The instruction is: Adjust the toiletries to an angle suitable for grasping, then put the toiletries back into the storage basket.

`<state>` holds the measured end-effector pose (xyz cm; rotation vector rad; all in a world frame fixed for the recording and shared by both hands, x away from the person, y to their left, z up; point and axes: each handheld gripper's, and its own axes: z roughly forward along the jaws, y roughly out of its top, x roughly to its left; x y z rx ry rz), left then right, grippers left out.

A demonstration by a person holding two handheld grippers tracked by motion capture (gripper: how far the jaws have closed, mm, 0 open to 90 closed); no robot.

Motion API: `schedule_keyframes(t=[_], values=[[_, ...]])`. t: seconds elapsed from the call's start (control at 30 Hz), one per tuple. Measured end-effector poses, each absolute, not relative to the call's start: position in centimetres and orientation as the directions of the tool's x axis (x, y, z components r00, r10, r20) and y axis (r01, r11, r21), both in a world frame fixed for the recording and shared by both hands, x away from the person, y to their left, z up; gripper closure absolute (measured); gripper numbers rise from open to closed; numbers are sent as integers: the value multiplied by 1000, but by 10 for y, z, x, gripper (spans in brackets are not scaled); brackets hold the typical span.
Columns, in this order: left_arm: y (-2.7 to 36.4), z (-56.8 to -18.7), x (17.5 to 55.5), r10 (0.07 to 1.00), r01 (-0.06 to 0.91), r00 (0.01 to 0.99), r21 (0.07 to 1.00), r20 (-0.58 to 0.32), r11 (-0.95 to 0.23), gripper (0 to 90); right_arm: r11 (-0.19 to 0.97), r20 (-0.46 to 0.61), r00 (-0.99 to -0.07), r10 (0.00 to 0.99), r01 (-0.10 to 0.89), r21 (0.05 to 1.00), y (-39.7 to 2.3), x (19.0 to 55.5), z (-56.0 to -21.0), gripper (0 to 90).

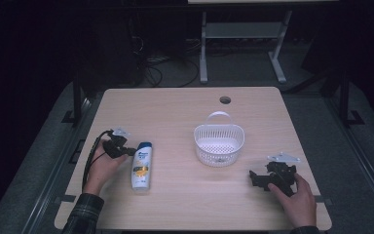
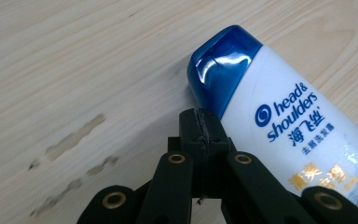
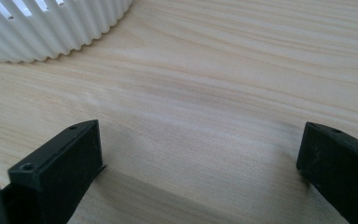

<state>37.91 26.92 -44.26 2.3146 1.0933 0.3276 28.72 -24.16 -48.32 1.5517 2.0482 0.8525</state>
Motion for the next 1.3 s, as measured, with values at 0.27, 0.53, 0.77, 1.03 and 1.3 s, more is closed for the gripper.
schedule_keyframes(t=[0.27,0.53,0.77,1.03,1.3], values=[[253,-440,382,748,615,662,593,-31,-520,900,185,26,-281,959,694,695,-242,287,-483,0],[239,-438,383,725,598,688,595,-38,-536,900,185,26,-281,959,694,695,-242,287,-483,0],[226,-439,381,697,581,716,585,-38,-566,900,185,26,-281,959,695,695,-242,287,-483,0],[217,-440,379,682,573,730,586,-46,-573,900,185,26,-281,959,695,695,-242,287,-483,0],[217,-435,379,681,573,731,594,-57,-565,900,184,26,-281,959,695,695,-242,287,-483,0]])
